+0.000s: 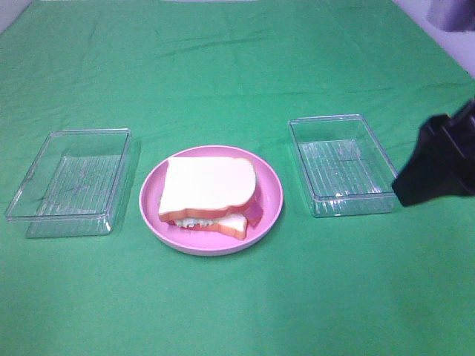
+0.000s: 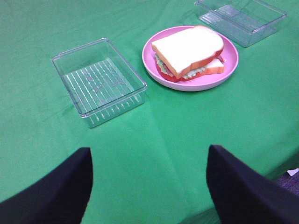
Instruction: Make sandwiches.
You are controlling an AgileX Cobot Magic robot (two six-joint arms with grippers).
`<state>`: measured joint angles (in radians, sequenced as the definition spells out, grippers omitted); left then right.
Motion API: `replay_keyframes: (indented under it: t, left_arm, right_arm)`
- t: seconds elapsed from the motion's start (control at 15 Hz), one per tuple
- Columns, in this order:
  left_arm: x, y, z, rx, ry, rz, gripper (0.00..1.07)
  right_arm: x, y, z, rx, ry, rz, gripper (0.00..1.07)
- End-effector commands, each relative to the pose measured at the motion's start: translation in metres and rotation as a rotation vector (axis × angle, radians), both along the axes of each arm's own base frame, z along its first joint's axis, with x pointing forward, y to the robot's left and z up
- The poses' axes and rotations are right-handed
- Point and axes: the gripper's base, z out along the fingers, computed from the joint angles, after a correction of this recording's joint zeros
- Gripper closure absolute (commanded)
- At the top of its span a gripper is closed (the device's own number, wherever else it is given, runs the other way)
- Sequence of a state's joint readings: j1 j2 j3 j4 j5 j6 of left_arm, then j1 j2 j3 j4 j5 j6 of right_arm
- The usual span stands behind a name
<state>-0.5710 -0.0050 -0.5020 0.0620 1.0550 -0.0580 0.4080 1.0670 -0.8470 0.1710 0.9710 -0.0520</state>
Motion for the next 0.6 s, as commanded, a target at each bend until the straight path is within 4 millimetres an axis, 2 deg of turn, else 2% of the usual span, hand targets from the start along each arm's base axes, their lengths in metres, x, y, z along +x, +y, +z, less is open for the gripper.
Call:
replay_keyframes:
  t: [0.07,0.2,0.27,0.4,0.6]
  left_arm:
    - [-0.002,0.001,0.000,-0.016,-0.023,-0.005,0.40]
    - [-0.002,0.001,0.000,-0.016,-0.023,-0.005,0.40]
    - [-0.002,0.001,0.000,-0.016,-0.023,-0.005,0.40]
    - [-0.002,0.001,0.000,-0.016,-0.023,-0.005,0.40]
    - [-0.003,0.000,0.000,-0.006,-0.029,-0.030,0.40]
  right_arm:
    - [-0.028,-0.016,-0.011,-0.033,-0.020,0.001,0.31]
    - [-0.060,-0.033,-0.020,-0.070,-0.046,0.010,0.31]
    - [-0.090,-0.048,-0.027,-0.076,-0.086,0.014,0.31]
    - [-0.110,-0.056,-0.027,-0.046,-0.161,0.014,0.31]
    - [-0.137,-0.068,-0.023,0.031,-0.376,0.024,0.31]
